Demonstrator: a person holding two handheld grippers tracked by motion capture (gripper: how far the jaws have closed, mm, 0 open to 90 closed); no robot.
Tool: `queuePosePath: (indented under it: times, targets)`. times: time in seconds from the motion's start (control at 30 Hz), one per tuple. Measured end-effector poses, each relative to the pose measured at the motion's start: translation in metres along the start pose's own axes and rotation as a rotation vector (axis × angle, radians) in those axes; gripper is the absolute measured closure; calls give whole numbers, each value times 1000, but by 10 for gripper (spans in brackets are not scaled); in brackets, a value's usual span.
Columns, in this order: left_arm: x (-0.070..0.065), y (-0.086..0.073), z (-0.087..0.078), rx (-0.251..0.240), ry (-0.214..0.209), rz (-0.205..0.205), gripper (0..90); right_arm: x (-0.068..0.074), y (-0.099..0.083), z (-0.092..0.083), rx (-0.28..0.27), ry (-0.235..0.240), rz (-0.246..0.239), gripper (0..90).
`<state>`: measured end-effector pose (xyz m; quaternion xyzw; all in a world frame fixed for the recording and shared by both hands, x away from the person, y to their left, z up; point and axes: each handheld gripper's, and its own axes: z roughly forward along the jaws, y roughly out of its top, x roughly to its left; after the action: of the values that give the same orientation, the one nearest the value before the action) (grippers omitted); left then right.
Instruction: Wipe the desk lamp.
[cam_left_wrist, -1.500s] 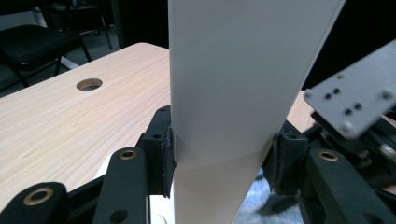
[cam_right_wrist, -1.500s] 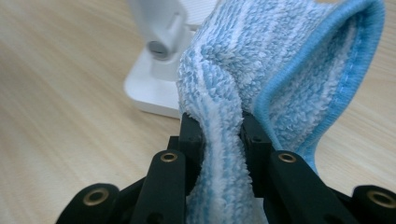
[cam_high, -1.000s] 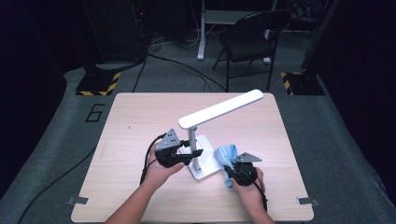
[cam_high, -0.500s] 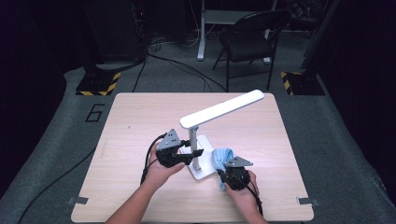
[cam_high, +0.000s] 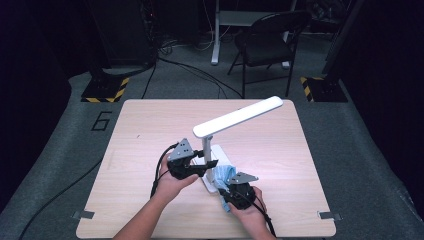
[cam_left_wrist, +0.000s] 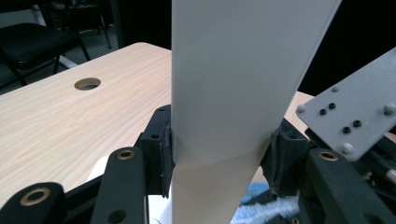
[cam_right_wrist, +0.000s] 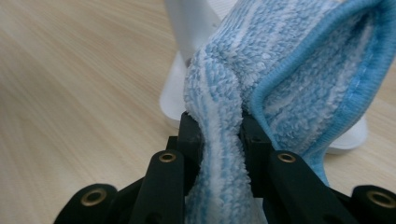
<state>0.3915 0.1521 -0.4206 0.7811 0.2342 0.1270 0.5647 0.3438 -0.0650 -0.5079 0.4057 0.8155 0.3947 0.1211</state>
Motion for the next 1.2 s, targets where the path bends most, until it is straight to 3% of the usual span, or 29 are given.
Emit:
queuePosePath:
  times: [0.2, 0.27, 0.4, 0.6, 0.7, 0.83, 1.03, 1.1, 1.2]
  targets:
    - [1, 0, 0, -1, -3, 3, 515, 3, 1, 1, -6, 35, 29, 741]
    - [2, -1, -1, -5, -17, 2, 515, 0, 1, 1, -4, 49, 13, 743]
    - [2, -1, -2, -2, -9, 10, 516, -1, 0, 0, -13, 19, -40, 746]
    - [2, -1, -2, -2, -4, 16, 517, -11, -2, -4, -16, -9, -11, 746]
    - [1, -1, -2, 3, 3, 17, 518, -23, -3, -6, -19, -30, -12, 746]
    - [1, 0, -2, 4, 3, 21, 518, -36, -2, -8, -24, -76, 22, 746]
    - [1, 0, -2, 5, 1, 20, 518, -54, -2, -11, -39, -141, 27, 740]
    - [1, 0, -2, 5, -5, 21, 518, -58, -3, -13, -46, -133, 51, 738]
    - [0, 0, -2, 9, -9, 28, 518, -61, -1, -16, -38, -149, 29, 736]
